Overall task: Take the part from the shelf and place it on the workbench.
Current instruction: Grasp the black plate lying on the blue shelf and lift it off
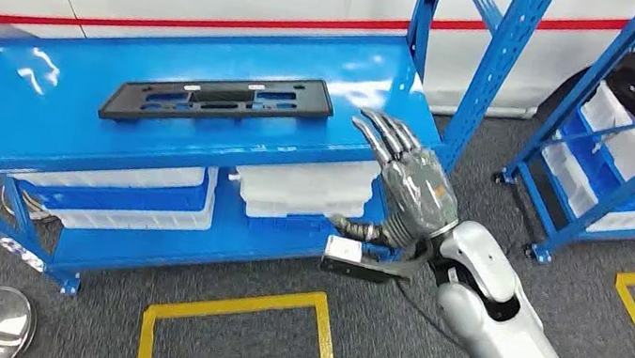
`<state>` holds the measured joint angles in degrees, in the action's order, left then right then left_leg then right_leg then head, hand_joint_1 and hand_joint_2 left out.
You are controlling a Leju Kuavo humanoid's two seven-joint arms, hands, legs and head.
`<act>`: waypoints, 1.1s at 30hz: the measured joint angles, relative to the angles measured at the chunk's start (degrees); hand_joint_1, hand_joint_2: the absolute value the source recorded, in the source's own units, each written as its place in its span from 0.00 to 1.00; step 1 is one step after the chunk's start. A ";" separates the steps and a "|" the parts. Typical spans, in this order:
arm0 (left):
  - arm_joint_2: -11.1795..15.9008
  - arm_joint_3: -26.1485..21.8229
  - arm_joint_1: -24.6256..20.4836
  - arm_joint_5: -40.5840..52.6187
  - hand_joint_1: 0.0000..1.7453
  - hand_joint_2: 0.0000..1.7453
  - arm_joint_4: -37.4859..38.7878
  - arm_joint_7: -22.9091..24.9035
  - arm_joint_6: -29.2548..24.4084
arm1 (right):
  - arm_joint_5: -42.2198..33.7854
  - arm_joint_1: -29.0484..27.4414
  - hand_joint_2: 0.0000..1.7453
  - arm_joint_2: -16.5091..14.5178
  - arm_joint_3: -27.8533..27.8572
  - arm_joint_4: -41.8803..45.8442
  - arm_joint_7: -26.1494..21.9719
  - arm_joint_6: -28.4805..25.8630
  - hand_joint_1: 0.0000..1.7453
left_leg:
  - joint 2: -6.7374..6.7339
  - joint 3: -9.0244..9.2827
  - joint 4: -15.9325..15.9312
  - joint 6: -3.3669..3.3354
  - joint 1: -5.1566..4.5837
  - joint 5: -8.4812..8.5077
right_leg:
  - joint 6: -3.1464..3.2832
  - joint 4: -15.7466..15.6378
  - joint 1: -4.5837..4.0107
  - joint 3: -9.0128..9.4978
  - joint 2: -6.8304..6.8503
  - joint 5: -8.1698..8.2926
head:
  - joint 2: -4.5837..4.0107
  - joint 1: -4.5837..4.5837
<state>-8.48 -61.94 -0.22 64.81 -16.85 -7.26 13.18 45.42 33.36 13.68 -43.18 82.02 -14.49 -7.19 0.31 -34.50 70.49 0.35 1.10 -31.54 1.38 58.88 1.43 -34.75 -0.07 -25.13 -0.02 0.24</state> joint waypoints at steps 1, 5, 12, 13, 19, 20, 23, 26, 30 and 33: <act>0.00 0.00 0.02 0.00 0.00 0.00 0.04 0.00 0.00 | -0.03 0.00 0.00 -0.03 0.00 -0.04 0.00 0.00 0.00 | 0.00 -1.29 1.45 0.09 0.00 -1.18 | 0.05 -0.02 -0.06 0.31 0.00 -0.29 | 0.00 0.01; 0.07 -0.01 0.22 0.00 0.00 0.00 0.16 0.00 -0.02 | -0.20 -0.01 0.00 -0.19 -0.01 -0.31 -0.01 0.04 0.00 | -0.01 -5.33 1.48 0.00 -0.02 -2.87 | 0.13 -0.06 -0.44 3.04 -0.23 -2.45 | 0.00 0.01; 0.45 -0.09 0.50 0.57 0.00 0.00 0.39 -0.15 -0.18 | -4.17 0.49 0.00 -0.32 -0.02 -0.71 -2.40 1.93 0.00 | 0.07 -2.35 -11.40 -2.26 -0.83 8.07 | -1.51 0.43 -0.77 6.71 -0.75 -5.90 | 0.00 0.05; 0.46 -0.09 0.47 0.82 0.00 0.00 0.39 -0.19 -0.33 | -4.42 0.68 0.00 -0.22 -0.02 -0.76 -2.93 1.93 0.00 | 0.05 -1.79 -11.77 -2.48 -0.75 8.05 | -1.69 1.30 -0.71 6.59 -0.67 -6.01 | 0.00 0.07; 0.54 -0.09 0.05 1.19 0.00 0.00 0.39 -0.42 -1.36 | -3.77 0.08 0.00 0.27 -0.03 -1.24 -4.33 1.92 0.00 | 1.49 0.01 -12.24 -3.28 -0.70 6.86 | -2.73 14.97 -0.52 -2.95 -0.30 -10.81 | 0.00 0.11; 0.54 -0.09 0.06 1.20 0.00 0.00 0.39 -0.43 -1.43 | -3.59 -0.11 0.00 0.30 -0.03 -1.33 -4.39 1.91 0.00 | 2.04 0.33 -12.17 -3.23 -0.70 6.55 | -2.67 13.59 -0.53 -3.19 -0.34 -9.22 | 0.00 0.12; 0.40 -0.11 0.14 1.24 0.00 0.00 0.42 -0.21 -1.62 | -3.37 -0.43 0.00 0.60 -0.04 -1.42 -4.58 1.89 0.00 | 3.73 1.27 -12.09 -2.91 -0.61 5.83 | -1.92 3.89 -0.68 -0.87 -2.32 -2.35 | 0.00 0.03; 0.25 -0.17 0.07 1.25 0.00 0.00 0.48 0.09 -1.86 | -3.34 -0.79 0.00 0.99 -0.09 -1.48 -4.95 1.85 0.00 | 5.37 1.05 -11.75 -2.02 -0.54 5.95 | -0.80 0.43 -1.10 0.03 -3.38 -1.41 | 0.00 -0.12; 0.46 -0.44 0.18 1.25 0.00 0.00 0.50 0.24 -1.98 | -3.61 -0.88 0.00 1.27 -0.14 -1.39 -5.46 1.81 0.00 | 2.25 -0.65 -7.83 -1.07 -0.92 3.65 | 0.37 -0.81 -0.51 1.71 -0.88 -0.67 | 0.00 -0.32; 0.45 -0.57 -0.01 1.23 0.00 0.00 0.53 0.24 -1.99 | -3.95 -1.30 0.00 1.69 -0.14 -1.46 -5.80 1.81 0.00 | 0.33 -5.82 1.95 -0.42 -0.48 -0.98 | 0.61 -0.84 -0.61 1.86 1.11 -0.91 | 0.00 -0.46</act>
<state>-8.03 -62.52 -0.23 66.04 -16.32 -7.02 11.19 41.47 32.06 15.38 -43.32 80.55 -20.29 -5.38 0.65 -40.32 72.43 -0.08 0.62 -32.52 1.99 58.04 0.83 -32.89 1.04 -26.04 -0.02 -0.22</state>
